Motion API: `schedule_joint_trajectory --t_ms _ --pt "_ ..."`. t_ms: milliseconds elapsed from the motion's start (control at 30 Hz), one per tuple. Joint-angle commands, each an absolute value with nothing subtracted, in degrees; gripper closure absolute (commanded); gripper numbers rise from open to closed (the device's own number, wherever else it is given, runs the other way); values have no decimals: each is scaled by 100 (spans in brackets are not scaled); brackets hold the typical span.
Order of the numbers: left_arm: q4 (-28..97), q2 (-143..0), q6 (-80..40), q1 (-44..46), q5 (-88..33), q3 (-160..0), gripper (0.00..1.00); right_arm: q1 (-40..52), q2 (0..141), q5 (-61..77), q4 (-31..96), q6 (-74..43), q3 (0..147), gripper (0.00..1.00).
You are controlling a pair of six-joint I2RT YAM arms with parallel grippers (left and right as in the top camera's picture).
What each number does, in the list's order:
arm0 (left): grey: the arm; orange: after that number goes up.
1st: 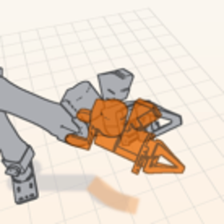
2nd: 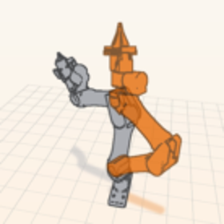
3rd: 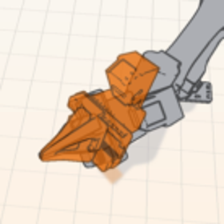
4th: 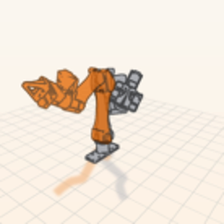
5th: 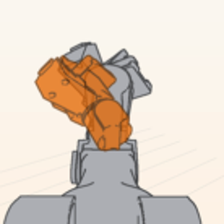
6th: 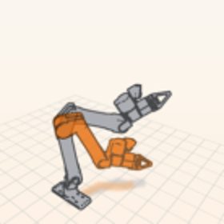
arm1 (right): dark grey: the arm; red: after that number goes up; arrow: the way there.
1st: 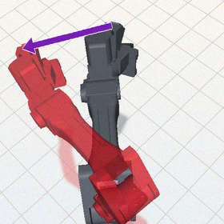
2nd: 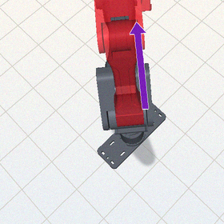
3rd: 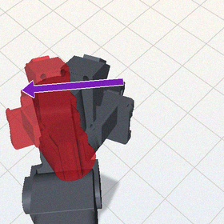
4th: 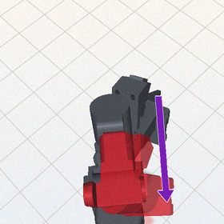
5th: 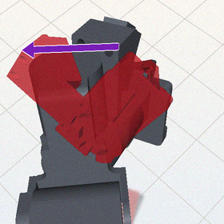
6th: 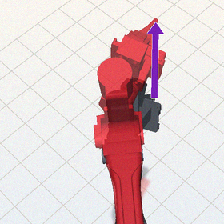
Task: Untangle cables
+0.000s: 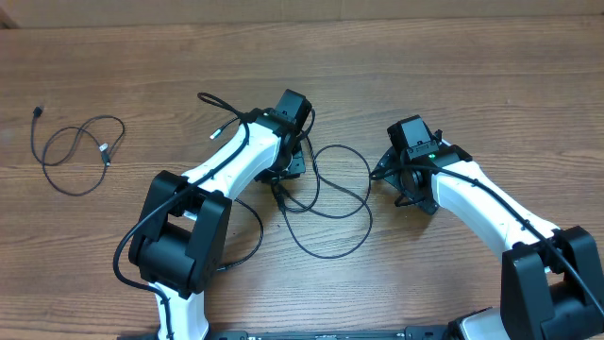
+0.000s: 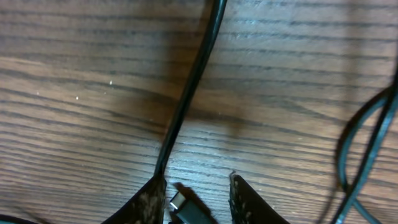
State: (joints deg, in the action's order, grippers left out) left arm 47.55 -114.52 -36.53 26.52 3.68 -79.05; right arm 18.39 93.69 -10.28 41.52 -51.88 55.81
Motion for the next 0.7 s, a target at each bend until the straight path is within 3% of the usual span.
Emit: schedule_joint_trajectory --t_ms 0,567,667 --pt "4731 -11507 -3752 2665 443 -7800 62 1824 9282 -1020 4125 -5231 5548 0" --pt "4737 -11507 -3728 2670 554 -7797 63 1824 9282 -1020 4125 -5231 5548 0" --pt "4735 -11507 -3728 2670 725 -7797 57 1824 9282 -1020 4125 -5231 5551 0"
